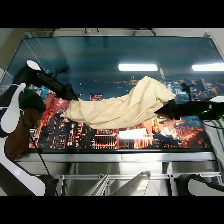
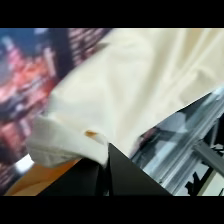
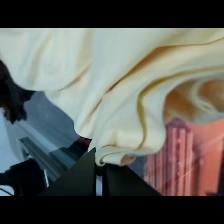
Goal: Fold the shirts.
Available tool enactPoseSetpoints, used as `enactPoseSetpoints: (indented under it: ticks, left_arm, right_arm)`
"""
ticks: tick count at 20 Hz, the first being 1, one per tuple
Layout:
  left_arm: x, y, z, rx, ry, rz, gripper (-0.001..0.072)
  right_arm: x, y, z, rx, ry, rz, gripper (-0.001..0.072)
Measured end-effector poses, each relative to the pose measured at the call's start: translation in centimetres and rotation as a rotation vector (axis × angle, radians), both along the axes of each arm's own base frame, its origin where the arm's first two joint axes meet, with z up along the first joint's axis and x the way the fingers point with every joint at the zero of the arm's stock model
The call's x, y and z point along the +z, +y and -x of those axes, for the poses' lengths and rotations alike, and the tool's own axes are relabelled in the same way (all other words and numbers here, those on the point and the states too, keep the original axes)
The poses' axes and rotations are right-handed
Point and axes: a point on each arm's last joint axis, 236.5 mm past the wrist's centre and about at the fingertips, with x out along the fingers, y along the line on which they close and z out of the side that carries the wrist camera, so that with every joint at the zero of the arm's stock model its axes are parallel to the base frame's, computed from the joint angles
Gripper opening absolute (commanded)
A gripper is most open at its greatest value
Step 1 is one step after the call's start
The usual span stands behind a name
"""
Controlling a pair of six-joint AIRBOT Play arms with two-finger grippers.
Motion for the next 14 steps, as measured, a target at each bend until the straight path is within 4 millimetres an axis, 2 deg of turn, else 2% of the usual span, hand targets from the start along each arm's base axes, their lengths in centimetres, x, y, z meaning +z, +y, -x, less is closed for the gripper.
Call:
enactPoseSetpoints:
  ticks: [2, 3, 5, 7, 8, 9, 10, 12, 14]
  left_arm:
    - [7.3, -2.0, -0.8, 0.011, -0.141, 0.143, 0.0009]
    - [11.3, -2.7, -0.8, 0.018, -0.216, 0.222, 0.001]
    - [20.1, -3.4, 0.2, 0.029, -0.38, 0.39, 0.0009]
    - [28.9, -3.1, 2.6, 0.043, -0.552, 0.537, 0.001]
    - [33.1, -2.6, 4.1, 0.057, -0.65, 0.591, 0.001]
    - [36.5, -1.9, 5.8, 0.068, -0.738, 0.621, 0.0012]
    - [39.6, -1.2, 7.7, 0.087, -0.827, 0.635, 0.0018]
    - [44.1, 0.2, 11.4, 0.118, -0.986, 0.618, 0.0019]
    - [47.0, 1.4, 14.4, 0.163, -1.116, 0.565, 0.0019]
  right_arm:
    - [5.8, -2.2, -1.0, -0.054, -0.129, -0.045, 0.0021]
    - [9.7, -3.5, -1.7, -0.108, -0.221, -0.086, 0.0022]
    - [19.0, -6.3, -2.7, -0.24, -0.473, -0.214, 0.0021]
    - [28.6, -9.1, -1.7, -0.353, -0.745, -0.353, 0.0022]
    - [32.6, -10.3, -0.5, -0.392, -0.863, -0.399, 0.0022]
    - [36.1, -11.3, 1.0, -0.422, -0.974, -0.432, 0.0022]
    - [38.8, -11.7, 2.5, -0.435, -1.061, -0.446, 0.0022]
    - [43.0, -11.4, 5.5, -0.433, -1.209, -0.452, 0.0022]
    - [45.4, -10.4, 7.6, -0.415, -1.302, -0.446, 0.0022]
